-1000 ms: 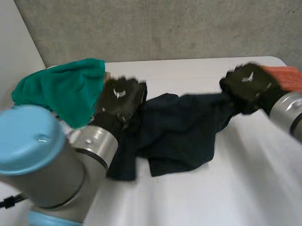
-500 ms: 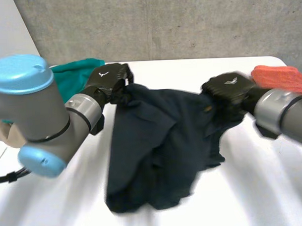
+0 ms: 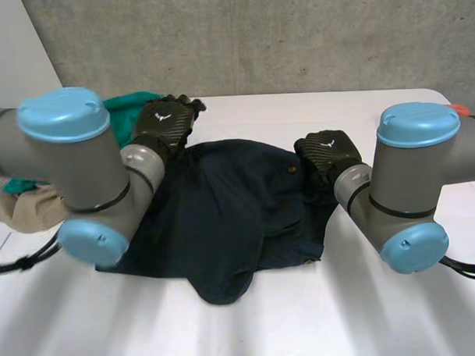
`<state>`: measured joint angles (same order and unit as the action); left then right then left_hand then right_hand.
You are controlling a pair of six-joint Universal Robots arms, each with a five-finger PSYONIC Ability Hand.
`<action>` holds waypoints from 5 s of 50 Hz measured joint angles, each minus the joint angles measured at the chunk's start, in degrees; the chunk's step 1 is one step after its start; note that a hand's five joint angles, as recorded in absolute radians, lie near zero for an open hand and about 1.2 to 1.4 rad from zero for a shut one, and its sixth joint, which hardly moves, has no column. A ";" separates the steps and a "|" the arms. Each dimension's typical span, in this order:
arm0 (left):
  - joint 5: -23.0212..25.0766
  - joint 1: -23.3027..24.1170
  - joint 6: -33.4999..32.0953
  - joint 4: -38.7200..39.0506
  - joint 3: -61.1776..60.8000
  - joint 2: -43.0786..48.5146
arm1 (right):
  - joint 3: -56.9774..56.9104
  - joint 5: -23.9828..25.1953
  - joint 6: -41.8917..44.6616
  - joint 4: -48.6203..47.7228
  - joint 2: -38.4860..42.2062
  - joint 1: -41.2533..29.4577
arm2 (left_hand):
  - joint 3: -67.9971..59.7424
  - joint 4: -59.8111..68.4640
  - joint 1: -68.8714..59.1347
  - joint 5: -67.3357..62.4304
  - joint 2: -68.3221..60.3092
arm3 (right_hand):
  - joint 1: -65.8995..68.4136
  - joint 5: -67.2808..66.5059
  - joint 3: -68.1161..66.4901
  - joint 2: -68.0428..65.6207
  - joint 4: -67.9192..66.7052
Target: Fold the laundry.
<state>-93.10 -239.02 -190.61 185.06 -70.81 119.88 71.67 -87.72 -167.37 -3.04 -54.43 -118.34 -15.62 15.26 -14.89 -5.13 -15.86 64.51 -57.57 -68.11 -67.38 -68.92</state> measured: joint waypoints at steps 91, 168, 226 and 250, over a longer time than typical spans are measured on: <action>3.97 -2.69 1.36 10.03 18.01 1.54 | -20.17 -0.23 15.80 10.21 -0.50 7.04 | -52.69 53.57 -50.45 -52.19 -52.80 | 0.00 -0.11 -0.17 -0.16 0.00; 1.28 -0.84 0.71 10.02 -26.13 -15.07 | 28.21 6.93 12.99 -6.00 -26.15 7.55 | -52.43 53.31 -52.20 -50.70 -52.60 | -1.55 0.62 -0.05 0.07 0.36; 5.40 -0.67 -3.15 5.12 -35.15 -16.41 | 30.33 13.42 17.96 1.54 -18.34 11.88 | -13.90 14.55 -14.52 -15.02 -13.55 | -35.12 37.64 38.80 38.05 39.25; 5.02 -0.54 -8.43 9.96 -31.99 -11.79 | 27.66 12.35 17.87 -10.26 -12.00 11.87 | -52.44 53.31 -52.34 -51.49 -52.64 | -0.49 0.76 0.44 0.70 0.36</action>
<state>-88.08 -239.56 -199.04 195.02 -102.80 108.10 99.33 -75.37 -149.50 -13.30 -66.43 -106.48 -68.06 68.58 -67.23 -56.62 -68.50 64.02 -56.80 -67.66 -66.68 -68.56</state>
